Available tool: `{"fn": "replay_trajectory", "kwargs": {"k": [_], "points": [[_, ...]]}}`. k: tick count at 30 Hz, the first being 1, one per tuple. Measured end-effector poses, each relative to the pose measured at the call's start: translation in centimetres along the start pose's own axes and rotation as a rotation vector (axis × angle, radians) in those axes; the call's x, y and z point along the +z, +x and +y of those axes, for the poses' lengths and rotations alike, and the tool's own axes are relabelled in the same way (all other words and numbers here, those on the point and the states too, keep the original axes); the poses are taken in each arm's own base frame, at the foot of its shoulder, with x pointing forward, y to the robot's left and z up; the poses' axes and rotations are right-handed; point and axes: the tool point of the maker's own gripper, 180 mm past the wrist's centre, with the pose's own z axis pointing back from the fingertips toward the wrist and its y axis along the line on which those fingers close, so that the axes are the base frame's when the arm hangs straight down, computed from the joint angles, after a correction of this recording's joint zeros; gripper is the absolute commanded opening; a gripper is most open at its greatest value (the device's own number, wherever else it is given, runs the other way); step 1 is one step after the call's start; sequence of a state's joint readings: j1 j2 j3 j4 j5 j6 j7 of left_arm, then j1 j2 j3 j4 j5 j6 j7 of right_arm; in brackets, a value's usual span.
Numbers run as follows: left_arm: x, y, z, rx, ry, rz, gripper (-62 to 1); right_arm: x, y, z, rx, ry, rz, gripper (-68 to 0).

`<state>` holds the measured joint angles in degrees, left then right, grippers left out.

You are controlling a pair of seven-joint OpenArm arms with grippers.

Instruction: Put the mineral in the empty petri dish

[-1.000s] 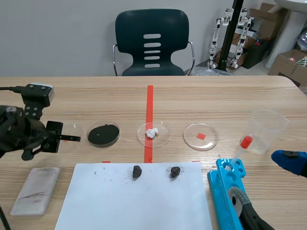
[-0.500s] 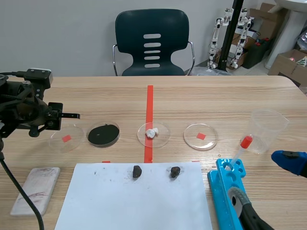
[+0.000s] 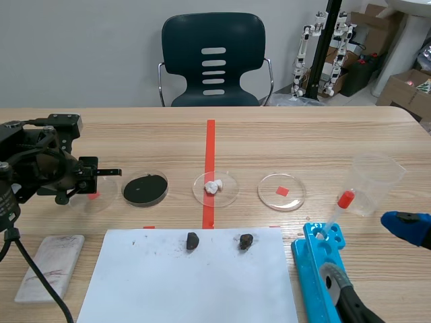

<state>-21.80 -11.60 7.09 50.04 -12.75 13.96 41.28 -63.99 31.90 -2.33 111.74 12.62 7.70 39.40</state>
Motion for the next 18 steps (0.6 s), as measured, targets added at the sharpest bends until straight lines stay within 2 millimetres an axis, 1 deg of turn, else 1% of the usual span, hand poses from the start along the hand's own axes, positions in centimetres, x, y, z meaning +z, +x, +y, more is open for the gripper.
{"fn": "replay_trajectory", "kwargs": {"k": [5, 9, 18], "points": [[-0.6, 0.3, 0.2, 0.010, 0.006, -0.014, -55.2, 0.0, 0.0, 0.0, 0.000, 0.000, 0.000, -20.1], [-1.1, 0.2, 0.3, 0.020, 0.009, 0.007, -55.2, 0.0, 0.0, 0.0, 0.000, 0.000, 0.000, -20.1], [-1.3, 0.0, 0.1, 0.021, 0.001, 0.017, -55.2, 0.0, 0.0, 0.0, 0.000, 0.000, 0.000, -20.1]]}}
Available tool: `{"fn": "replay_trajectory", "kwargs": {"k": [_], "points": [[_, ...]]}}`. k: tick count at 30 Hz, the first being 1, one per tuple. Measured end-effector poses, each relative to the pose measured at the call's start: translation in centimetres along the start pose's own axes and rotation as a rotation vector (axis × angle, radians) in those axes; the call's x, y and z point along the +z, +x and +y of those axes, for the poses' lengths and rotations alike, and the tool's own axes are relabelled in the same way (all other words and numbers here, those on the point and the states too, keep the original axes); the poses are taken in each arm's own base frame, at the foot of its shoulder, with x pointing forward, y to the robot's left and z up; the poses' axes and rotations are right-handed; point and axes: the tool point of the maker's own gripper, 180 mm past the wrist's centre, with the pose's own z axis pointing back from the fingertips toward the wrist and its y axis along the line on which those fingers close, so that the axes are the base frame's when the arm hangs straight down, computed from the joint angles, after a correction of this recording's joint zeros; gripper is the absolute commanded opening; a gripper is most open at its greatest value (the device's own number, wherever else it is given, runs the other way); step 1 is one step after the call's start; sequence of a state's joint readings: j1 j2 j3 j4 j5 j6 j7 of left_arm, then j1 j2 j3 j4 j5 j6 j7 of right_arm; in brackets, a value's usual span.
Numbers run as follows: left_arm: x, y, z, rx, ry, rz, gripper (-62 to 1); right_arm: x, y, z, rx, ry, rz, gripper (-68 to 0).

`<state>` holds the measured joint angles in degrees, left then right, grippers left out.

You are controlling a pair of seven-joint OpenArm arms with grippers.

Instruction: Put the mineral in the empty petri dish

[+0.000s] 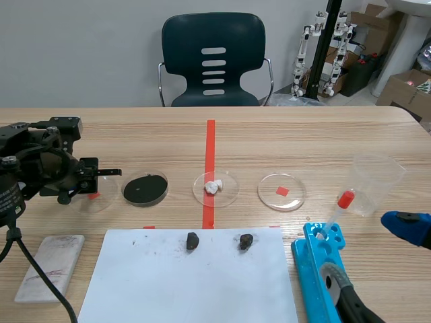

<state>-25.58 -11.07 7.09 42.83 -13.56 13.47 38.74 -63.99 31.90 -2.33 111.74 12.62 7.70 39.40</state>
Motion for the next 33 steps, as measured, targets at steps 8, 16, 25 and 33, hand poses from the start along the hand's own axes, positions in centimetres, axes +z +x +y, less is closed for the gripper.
{"fn": "replay_trajectory", "kwargs": {"k": [8, 16, 25, 33], "points": [[0.0, -0.3, -1.6, -0.009, -0.043, 0.013, -55.2, 0.0, 0.0, 0.0, 0.000, 0.000, 0.000, -20.1], [-0.2, -1.0, -1.4, -0.009, -0.038, 0.029, -55.1, 0.0, 0.0, 0.0, 0.000, 0.000, 0.000, -20.1], [-0.4, -1.5, -1.3, -0.009, -0.035, 0.045, -45.5, 0.0, 0.0, 0.0, 0.000, 0.000, 0.000, -20.0], [-0.4, -1.7, -1.2, -0.004, -0.029, 0.058, -25.7, 0.0, 0.0, 0.0, 0.000, 0.000, 0.000, -20.1]]}}
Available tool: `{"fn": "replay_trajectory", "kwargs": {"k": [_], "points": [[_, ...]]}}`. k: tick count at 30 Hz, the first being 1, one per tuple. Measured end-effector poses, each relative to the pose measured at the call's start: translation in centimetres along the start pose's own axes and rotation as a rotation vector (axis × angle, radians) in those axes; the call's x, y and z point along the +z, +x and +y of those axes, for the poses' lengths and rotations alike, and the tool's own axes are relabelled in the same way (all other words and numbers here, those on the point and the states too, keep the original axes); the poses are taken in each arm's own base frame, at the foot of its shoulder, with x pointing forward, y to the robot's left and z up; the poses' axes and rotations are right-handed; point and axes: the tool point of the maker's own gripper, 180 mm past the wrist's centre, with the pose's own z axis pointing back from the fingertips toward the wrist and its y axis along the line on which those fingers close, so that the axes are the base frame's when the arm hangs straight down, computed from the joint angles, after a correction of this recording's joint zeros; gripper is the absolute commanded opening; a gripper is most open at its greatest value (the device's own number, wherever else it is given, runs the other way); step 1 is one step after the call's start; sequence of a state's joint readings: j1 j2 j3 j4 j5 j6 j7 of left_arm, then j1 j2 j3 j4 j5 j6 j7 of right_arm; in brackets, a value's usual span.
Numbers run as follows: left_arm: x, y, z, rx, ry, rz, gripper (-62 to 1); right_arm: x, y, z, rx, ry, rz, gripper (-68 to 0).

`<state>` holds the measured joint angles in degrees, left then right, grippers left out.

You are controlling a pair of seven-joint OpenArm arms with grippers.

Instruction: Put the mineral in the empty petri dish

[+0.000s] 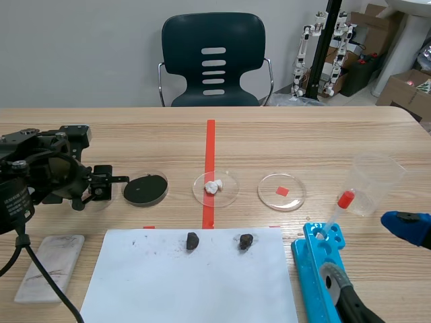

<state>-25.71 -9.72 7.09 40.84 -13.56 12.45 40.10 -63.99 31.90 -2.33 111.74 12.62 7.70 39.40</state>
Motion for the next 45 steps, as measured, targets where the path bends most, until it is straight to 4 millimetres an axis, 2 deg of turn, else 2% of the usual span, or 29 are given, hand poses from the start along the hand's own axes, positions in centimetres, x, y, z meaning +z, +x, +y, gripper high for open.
{"fn": "replay_trajectory", "kwargs": {"k": [4, 14, 20, 45], "points": [[0.1, 0.2, 0.0, 0.001, -0.001, 0.000, -14.4, 0.0, 0.0, 0.0, 0.000, 0.000, 0.000, -20.1], [0.2, 1.0, 0.9, 0.031, 0.018, -0.014, 1.4, 0.0, 0.0, 0.0, 0.000, 0.000, 0.000, -20.1], [0.2, 1.5, 1.8, 0.061, 0.032, -0.036, 1.4, 0.0, 0.0, 0.0, 0.000, 0.000, 0.000, -20.1], [0.2, 1.7, 1.8, 0.061, 0.033, -0.046, 1.4, 0.0, 0.0, 0.0, 0.000, 0.000, 0.000, -20.1]]}}
